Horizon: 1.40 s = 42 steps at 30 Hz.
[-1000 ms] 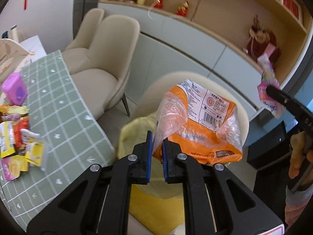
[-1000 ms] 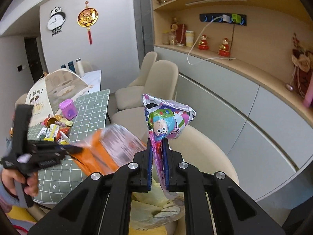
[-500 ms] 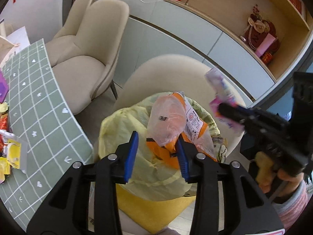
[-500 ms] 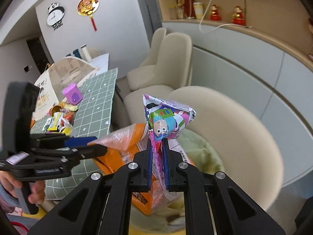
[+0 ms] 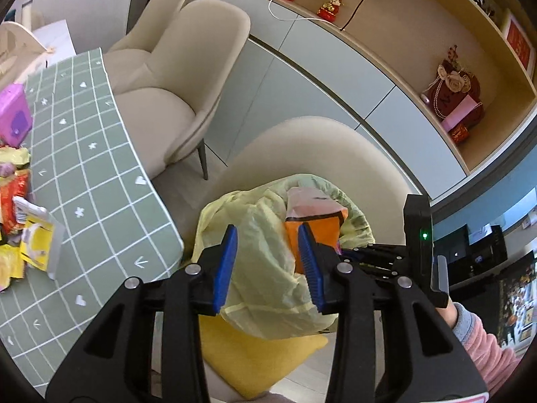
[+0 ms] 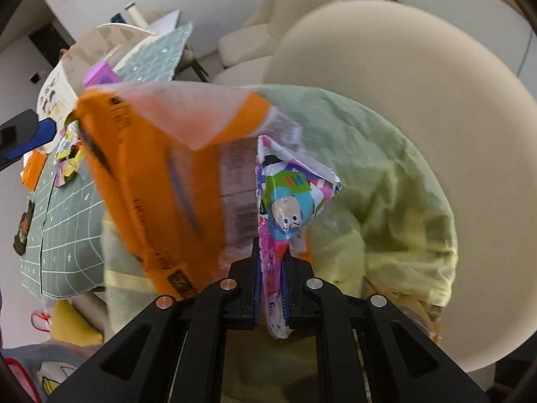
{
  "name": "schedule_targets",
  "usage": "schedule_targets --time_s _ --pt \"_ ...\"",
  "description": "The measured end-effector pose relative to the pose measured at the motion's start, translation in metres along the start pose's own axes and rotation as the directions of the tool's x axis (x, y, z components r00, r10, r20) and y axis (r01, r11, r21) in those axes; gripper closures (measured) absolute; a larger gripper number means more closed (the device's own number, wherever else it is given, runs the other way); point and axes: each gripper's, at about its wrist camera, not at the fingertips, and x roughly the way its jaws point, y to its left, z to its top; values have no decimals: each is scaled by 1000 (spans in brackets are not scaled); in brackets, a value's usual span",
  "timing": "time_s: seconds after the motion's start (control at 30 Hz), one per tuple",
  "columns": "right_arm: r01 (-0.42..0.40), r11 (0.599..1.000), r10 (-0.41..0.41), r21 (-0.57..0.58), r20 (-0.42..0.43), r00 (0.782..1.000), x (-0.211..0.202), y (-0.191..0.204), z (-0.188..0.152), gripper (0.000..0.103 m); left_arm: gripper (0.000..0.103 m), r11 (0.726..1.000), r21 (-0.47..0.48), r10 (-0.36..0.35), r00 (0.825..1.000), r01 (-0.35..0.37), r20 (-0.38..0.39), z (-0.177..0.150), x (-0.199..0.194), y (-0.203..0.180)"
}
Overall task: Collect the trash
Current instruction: 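Open the right gripper to drop the candy wrapper into the bin, then move the left gripper to the pink potato chip bag and grasp it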
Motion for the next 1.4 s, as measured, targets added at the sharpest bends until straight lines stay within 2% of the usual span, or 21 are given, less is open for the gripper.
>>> schedule_targets --time_s 0.1,0.2,0.23,0.3,0.4,0.53,0.67,0.77,0.83,0.87,1.0,1.1,1.23,1.3,1.4 --pt "-12 1000 12 6 29 1000 -11 -5 1 92 67 1000 8 -10 1000 11 -6 1 5 -7" --pt "-2 1000 2 -6 101 995 -31 -4 2 90 67 999 39 7 1000 -7 0 1 4 -15" --pt "-6 1000 7 -9 121 993 -36 -6 1 87 67 999 51 17 1000 -17 5 0 3 -17" --pt "-35 999 37 -14 166 985 -47 -7 3 65 67 997 69 36 999 -38 18 -3 -2 -18" --pt "-75 997 78 -25 202 976 -60 -4 2 63 67 996 71 47 998 -49 29 -7 -10 -15" --pt "-33 998 46 -57 258 965 -73 13 9 63 67 995 61 78 996 -80 35 -16 -21 -2" --pt "-25 995 52 -92 306 950 -83 40 21 63 67 993 12 117 992 -118 49 -25 -36 23" --pt "-51 994 81 -93 345 935 -93 58 29 63 67 988 -44 149 987 -146 64 -34 -50 48" --pt "-58 992 95 -111 363 927 -97 76 35 63 67 978 -83 198 977 -191 84 -43 -62 70" --pt "-59 991 101 -123 372 923 -98 86 37 63 67 972 -99 224 970 -215 95 -47 -68 81" --pt "-28 980 105 -198 390 915 -86 145 47 63 67 928 -183 353 923 -325 151 -72 -100 137" --pt "-39 971 128 -235 380 916 -73 183 52 63 67 902 -262 393 904 -344 168 -89 -124 190" --pt "-82 968 162 -236 344 925 -41 239 62 63 67 866 -374 411 898 -332 156 -111 -154 268" --pt "-95 967 170 -235 321 932 -23 263 65 63 67 865 -398 395 904 -307 161 -119 -165 300" --pt "-94 964 164 -249 276 947 12 308 62 63 67 883 -377 357 922 -280 149 -121 -176 339"
